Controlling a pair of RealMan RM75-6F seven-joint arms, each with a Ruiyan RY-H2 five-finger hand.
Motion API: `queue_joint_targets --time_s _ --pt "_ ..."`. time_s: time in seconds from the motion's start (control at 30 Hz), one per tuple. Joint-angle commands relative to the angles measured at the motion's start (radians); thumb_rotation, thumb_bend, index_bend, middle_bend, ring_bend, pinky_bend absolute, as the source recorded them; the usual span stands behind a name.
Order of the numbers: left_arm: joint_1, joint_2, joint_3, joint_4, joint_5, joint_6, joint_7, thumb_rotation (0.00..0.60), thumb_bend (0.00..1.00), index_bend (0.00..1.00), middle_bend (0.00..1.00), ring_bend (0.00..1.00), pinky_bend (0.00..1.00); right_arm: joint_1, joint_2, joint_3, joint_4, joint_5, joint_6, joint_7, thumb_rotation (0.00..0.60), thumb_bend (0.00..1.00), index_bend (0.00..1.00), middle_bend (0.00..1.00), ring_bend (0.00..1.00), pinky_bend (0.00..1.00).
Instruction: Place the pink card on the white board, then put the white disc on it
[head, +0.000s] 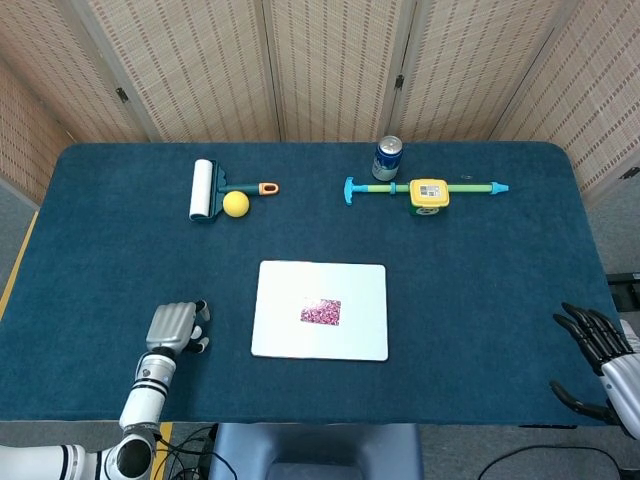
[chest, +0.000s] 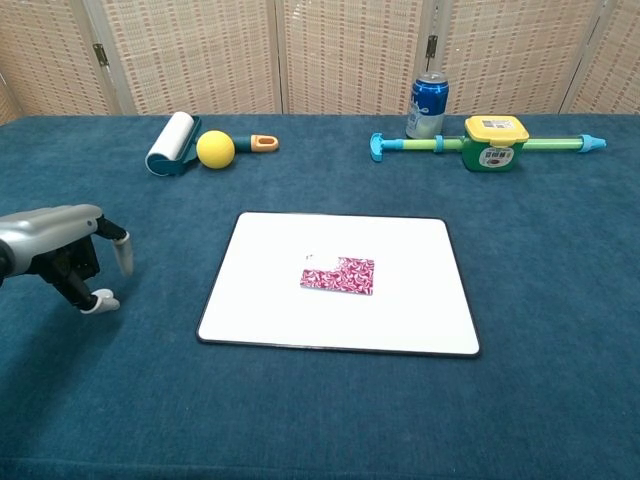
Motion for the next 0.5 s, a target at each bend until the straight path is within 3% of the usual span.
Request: queue_joint_targets --time_s 0.03,0.5 --pt "0.006 0.001 0.002 0.013 0.003 -0.015 -0.015 0.600 0.31 0.46 1.00 0.94 1.00 0.000 -0.001 0.000 -0.001 0.001 0.000 -0.003 0.600 0.20 0.00 0.00 0.00 0.00" --pt "0.024 0.012 0.005 0.038 0.019 -0.050 -0.055 0.600 0.31 0.48 1.00 0.94 1.00 0.003 -0.003 0.000 -0.018 0.002 -0.014 -0.034 0.600 0.20 0.00 0.00 0.00 0.00"
